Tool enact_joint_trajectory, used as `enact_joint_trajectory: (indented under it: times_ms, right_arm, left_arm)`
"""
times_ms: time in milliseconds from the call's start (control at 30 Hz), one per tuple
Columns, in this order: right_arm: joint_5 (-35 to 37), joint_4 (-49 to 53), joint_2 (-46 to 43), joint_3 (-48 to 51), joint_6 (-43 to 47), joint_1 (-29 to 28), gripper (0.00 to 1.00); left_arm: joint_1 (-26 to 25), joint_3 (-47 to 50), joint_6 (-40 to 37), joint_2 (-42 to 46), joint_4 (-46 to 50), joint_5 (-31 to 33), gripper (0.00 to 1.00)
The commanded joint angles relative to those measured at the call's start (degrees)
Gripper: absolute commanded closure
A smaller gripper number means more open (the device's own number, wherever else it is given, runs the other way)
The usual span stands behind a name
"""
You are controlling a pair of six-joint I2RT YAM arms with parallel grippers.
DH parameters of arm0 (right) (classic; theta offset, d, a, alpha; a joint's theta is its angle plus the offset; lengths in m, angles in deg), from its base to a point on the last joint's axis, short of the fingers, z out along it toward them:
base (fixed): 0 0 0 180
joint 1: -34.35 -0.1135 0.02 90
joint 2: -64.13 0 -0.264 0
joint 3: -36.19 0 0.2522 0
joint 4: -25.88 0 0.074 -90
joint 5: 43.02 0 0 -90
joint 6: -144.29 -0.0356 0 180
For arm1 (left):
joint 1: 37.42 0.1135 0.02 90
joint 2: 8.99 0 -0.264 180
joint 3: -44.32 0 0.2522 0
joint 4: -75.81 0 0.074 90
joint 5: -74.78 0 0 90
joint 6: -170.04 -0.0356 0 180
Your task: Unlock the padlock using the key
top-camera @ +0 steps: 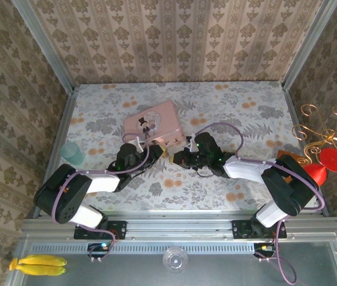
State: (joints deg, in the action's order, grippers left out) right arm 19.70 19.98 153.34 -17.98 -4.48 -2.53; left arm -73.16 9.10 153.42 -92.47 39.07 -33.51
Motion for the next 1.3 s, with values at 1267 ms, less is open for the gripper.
enact_joint_trajectory:
  times_ms: [1267]
  right_arm:
    - [-5.77, -9.22, 0.26, 0.4, -6.89, 0.85, 1.0]
  left_arm:
    - [3.8, 1.94, 4.73, -2.06, -20.77, -3.77, 0.94]
